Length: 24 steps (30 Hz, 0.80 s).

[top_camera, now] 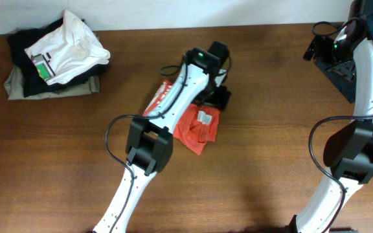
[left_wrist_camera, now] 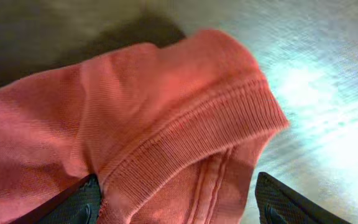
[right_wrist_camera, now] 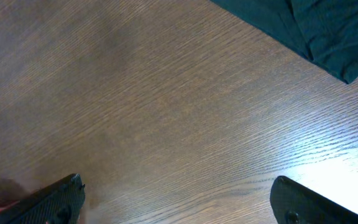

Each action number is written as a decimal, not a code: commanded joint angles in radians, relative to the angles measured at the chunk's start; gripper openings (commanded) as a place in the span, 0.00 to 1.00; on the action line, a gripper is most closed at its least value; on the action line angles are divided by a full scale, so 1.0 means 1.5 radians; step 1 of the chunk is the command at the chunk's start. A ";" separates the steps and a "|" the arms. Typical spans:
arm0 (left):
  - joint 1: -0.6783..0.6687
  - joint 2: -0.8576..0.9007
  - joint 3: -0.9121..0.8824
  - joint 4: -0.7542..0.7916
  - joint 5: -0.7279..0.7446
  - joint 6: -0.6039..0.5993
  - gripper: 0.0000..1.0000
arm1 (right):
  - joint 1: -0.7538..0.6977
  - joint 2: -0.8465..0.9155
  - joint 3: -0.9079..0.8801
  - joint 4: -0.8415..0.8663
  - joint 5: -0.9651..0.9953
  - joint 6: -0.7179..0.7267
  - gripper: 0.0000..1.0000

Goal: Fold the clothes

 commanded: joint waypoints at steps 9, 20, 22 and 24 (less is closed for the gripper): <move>0.267 -0.091 0.127 -0.099 0.056 0.111 0.99 | -0.001 0.001 0.003 -0.001 0.008 -0.006 0.99; 0.362 0.088 0.037 -0.136 0.375 0.279 0.99 | -0.001 0.001 0.003 -0.001 0.008 -0.006 0.99; 0.349 0.116 0.037 -0.141 0.378 0.279 0.99 | -0.001 0.001 0.003 -0.001 0.008 -0.006 0.99; 0.333 0.125 0.037 -0.178 0.376 0.330 0.99 | -0.001 0.001 0.003 -0.001 0.008 -0.006 0.99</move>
